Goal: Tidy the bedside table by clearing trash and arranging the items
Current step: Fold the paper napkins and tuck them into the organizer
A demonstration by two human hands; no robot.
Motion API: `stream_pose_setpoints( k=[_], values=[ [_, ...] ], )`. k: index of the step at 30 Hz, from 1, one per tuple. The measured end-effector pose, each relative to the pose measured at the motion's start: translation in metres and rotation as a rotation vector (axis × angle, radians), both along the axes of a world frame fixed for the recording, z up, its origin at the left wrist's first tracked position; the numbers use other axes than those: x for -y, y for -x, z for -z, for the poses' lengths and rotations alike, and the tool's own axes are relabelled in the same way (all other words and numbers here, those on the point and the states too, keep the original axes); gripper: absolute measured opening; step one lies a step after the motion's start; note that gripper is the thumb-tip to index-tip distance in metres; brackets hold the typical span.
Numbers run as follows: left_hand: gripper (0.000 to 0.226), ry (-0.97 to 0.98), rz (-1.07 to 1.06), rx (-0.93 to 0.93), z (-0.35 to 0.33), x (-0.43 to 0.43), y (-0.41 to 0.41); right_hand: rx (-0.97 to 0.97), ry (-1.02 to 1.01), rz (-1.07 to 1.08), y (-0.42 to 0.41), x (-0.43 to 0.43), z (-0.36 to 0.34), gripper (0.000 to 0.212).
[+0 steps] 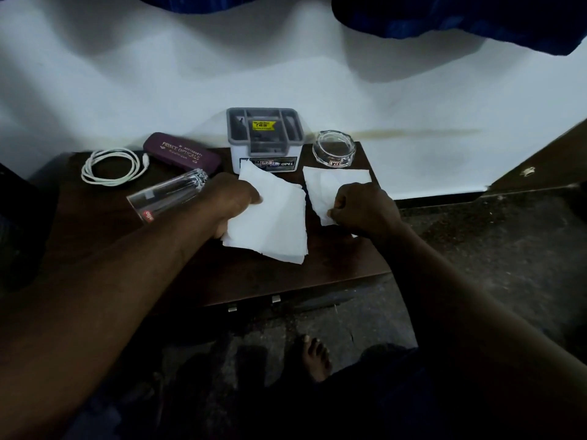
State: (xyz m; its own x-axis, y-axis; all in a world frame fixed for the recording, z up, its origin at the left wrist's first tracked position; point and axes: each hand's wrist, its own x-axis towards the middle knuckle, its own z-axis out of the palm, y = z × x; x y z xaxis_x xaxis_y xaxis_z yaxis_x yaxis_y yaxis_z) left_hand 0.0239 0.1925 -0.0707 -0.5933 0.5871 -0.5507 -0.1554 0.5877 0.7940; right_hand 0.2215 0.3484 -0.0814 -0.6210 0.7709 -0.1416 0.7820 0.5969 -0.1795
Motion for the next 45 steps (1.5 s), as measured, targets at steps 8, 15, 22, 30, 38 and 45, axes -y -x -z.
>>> stream_pose_setpoints(
  k=[8,15,22,30,38,45],
  values=[
    [0.032,0.016,0.034,-0.028,0.003,0.000,0.006,-0.124,0.105,0.093,0.001,-0.008,-0.005,0.008],
    [0.033,0.020,0.032,-0.015,0.003,-0.002,0.003,-0.182,0.158,0.159,-0.001,-0.015,0.000,0.017],
    [0.032,0.011,0.030,-0.011,0.007,-0.002,0.003,-0.091,-0.083,0.079,0.025,0.008,0.017,0.040],
    [0.029,0.000,0.048,0.000,0.007,0.002,0.003,-0.086,-0.083,0.162,0.032,0.010,0.016,0.024],
    [0.020,-0.022,0.047,-0.004,0.003,0.002,0.002,-0.193,-0.062,0.258,0.022,-0.007,0.020,0.039],
    [0.024,-0.021,0.046,0.028,0.004,0.001,-0.001,-0.138,-0.143,0.298,0.036,-0.003,0.034,0.058]
  ],
)
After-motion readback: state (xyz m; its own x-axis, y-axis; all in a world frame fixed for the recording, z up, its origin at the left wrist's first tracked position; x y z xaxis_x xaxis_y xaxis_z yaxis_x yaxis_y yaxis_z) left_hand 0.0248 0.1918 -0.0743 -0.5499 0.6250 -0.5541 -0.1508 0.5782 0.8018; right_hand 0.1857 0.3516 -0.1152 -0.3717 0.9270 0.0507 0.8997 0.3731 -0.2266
